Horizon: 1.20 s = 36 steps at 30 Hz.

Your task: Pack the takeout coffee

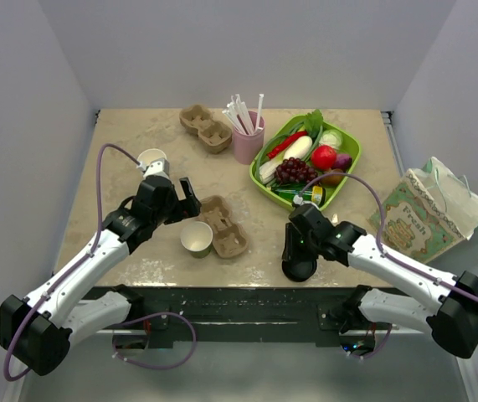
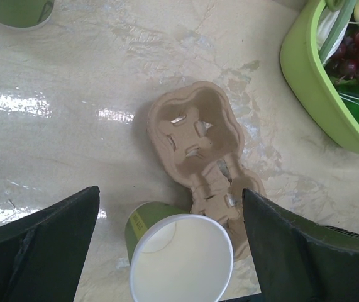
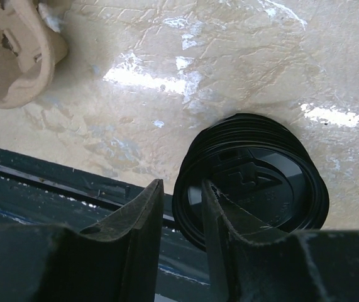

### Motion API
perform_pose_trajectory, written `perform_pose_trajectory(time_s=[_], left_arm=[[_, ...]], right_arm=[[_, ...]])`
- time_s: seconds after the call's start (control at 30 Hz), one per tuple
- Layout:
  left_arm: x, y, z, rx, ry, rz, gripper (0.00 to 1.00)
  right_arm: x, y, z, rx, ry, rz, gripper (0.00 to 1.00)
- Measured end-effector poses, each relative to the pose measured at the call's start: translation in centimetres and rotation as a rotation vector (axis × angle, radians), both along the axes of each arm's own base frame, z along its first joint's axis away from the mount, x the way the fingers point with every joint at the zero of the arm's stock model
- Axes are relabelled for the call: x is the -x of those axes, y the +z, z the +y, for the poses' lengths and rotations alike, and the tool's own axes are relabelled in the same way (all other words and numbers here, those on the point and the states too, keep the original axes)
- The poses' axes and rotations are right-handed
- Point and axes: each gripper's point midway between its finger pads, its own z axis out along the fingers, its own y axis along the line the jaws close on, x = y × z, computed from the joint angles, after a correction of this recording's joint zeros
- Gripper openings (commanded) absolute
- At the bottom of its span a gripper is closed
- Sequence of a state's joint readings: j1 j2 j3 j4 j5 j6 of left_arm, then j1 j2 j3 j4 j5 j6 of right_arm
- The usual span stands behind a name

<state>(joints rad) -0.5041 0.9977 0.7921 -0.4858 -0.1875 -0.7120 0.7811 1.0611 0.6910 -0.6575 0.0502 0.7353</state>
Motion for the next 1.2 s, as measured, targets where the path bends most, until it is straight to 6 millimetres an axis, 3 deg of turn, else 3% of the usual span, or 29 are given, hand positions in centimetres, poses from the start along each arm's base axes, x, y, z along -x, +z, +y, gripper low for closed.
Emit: perform_pose_trajectory(time_s=[0.6, 0.93, 1.2], left_arm=[[-0.08, -0.21, 0.39, -0.014, 0.017, -0.002, 1.00], [-0.08, 0.01, 0.45, -0.012, 0.019, -0.010, 1.00], [-0.07, 0.12, 0.46, -0.010, 0.019, -0.013, 1.00]], right_arm=[[0.45, -0.12, 0.11, 0.010, -0.041, 0.006, 0.16], [0.51, -0.11, 0.19, 0.007, -0.045, 0.008, 0.00], [0.64, -0.13, -0.12, 0.017, -0.049, 0.009, 0.00]])
